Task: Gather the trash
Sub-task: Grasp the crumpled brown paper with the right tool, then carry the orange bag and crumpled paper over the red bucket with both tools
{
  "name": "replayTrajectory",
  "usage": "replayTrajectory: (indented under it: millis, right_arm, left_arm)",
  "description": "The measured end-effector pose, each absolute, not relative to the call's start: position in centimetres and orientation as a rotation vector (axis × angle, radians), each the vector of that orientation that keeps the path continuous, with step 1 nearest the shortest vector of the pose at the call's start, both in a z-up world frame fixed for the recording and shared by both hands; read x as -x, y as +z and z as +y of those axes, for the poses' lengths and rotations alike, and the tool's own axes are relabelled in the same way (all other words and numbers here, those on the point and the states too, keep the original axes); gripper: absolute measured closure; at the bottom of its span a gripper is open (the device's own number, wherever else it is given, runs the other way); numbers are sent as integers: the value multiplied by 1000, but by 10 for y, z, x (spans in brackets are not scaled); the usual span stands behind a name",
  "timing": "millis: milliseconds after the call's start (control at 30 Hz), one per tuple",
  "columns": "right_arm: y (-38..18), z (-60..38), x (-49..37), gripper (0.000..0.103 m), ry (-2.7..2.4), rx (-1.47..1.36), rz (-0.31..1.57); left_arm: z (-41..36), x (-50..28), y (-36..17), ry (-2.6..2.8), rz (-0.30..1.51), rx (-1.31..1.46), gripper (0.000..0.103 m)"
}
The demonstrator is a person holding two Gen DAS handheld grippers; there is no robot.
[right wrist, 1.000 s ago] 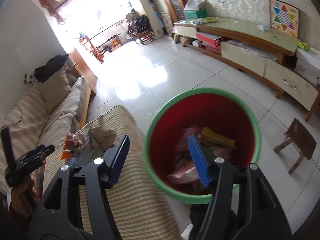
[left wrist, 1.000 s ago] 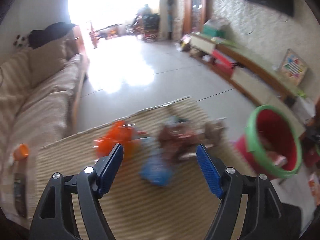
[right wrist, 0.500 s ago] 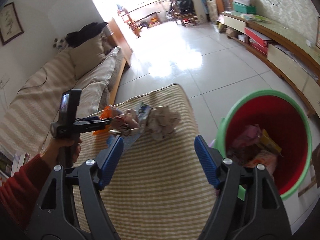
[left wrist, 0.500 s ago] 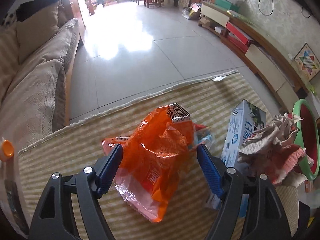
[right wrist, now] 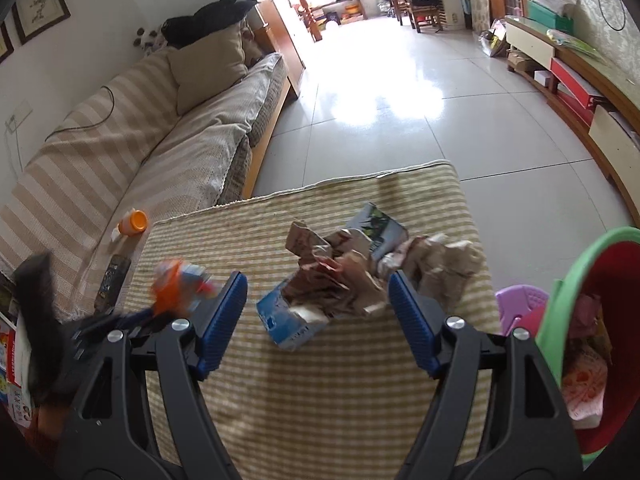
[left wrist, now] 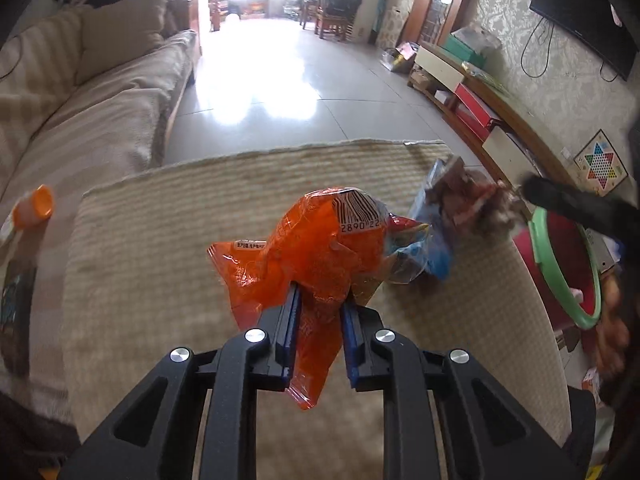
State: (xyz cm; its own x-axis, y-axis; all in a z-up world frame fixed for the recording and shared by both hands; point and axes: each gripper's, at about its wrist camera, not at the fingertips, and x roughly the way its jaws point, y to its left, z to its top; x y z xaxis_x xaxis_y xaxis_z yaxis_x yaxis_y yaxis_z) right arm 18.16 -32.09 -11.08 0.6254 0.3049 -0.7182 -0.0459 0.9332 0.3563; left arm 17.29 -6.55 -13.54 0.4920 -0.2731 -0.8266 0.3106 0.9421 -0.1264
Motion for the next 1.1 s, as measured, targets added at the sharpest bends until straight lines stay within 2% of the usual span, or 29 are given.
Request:
replayTrajectory:
  millis: [200, 233, 267, 300, 433, 833, 1100]
  right_arm:
    - [-128, -297, -202, 33, 201, -279, 946]
    - [-130, -295, -202, 43, 201, -273, 952]
    - [-131, -293, -202, 58, 198, -267, 960]
    - [-133, -292, -202, 66, 197, -268, 970]
    - [-124, -286, -187, 74, 211, -283, 945]
    - [-51, -277, -57, 75, 213, -263, 711]
    - [-43, -286, -13, 75, 169, -296, 676]
  left_arm:
    - [-33, -109, -134, -279, 1024, 38, 86]
    - [-29, -105, -136, -267, 1025, 40, 86]
    - [-24, -97, -138, -251, 1026, 44, 86]
    - [-22, -96, -140, -242, 1028, 50, 86]
    - [-10, -90, -147, -223, 1046, 97, 86]
    - [-30, -65, -105, -268, 895, 65, 86]
    - [-38, -57, -88, -294, 855, 72, 86]
